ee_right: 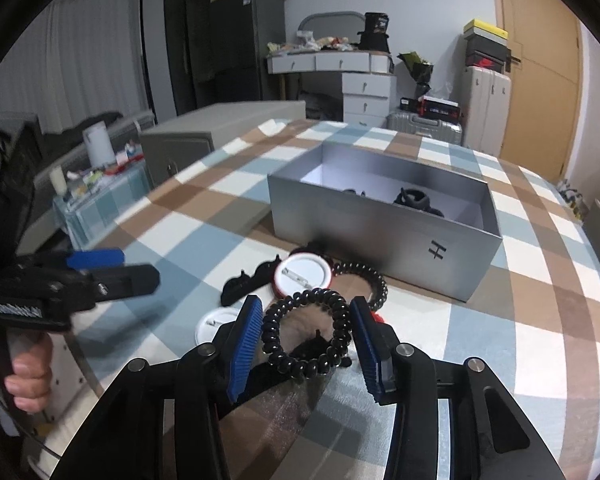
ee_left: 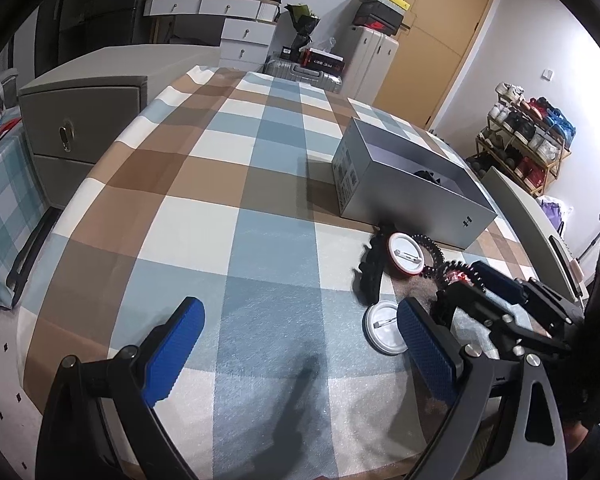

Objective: Organize jewelry
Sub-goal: 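Grasp the black bead bracelet with the right gripper while the left gripper approaches the white badge, then hold the bead bracelet in the right gripper while the left gripper grasps the red-rimmed badge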

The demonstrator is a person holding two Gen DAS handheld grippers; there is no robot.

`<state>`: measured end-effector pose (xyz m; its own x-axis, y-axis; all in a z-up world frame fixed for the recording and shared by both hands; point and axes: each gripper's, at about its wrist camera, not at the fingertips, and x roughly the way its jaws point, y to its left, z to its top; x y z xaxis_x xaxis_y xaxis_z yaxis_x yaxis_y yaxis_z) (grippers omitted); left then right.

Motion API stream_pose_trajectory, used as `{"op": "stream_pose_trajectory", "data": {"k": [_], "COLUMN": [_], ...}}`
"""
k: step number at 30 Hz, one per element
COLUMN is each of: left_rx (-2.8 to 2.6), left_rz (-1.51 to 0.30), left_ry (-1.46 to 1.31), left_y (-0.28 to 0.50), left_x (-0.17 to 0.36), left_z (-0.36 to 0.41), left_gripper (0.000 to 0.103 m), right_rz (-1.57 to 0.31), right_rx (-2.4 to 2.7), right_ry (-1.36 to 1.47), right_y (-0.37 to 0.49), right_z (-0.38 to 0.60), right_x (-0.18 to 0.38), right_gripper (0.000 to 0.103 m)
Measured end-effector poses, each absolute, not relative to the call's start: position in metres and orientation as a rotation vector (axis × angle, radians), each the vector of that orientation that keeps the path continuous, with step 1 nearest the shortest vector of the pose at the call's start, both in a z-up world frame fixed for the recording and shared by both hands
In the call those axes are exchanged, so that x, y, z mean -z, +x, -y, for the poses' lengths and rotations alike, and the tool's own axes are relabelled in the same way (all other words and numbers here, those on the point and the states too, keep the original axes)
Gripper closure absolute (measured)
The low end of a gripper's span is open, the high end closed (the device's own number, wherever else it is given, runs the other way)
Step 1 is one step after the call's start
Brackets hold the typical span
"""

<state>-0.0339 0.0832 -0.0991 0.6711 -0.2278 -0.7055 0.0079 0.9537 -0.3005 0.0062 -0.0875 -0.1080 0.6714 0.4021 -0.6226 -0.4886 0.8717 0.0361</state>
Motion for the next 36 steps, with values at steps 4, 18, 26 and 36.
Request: {"op": "stream_pose_trajectory", "data": {"k": [4,18,26,36], "left_rx": [0.156,0.281,0.229,0.281], "left_rz": [-0.845,-0.890,-0.902,-0.895], "left_ry": [-0.264,-0.067,0.034,0.051], "left_y": [-0.029,0.023,0.037,0.034], "left_x": [0.099,0.097,0.109,0.106], "left_z": [-0.076,-0.012,0.000,0.007], "left_gripper": [0.009,0.009,0.009,0.044], "right_rz": [-0.652,-0.617,-0.624,-0.614], "right_rx": [-0.506,-0.472,-0.465,-0.489], "right_ry": [-0.069,0.025,0.070,0.087], "right_y": [0.008,0.021,0.031,0.033], "right_z": [0.101,0.143,0.161,0.165], "right_x": [0.103,0.098,0.098,0.099], "right_gripper": [0.060,0.063,0.063,0.063]}}
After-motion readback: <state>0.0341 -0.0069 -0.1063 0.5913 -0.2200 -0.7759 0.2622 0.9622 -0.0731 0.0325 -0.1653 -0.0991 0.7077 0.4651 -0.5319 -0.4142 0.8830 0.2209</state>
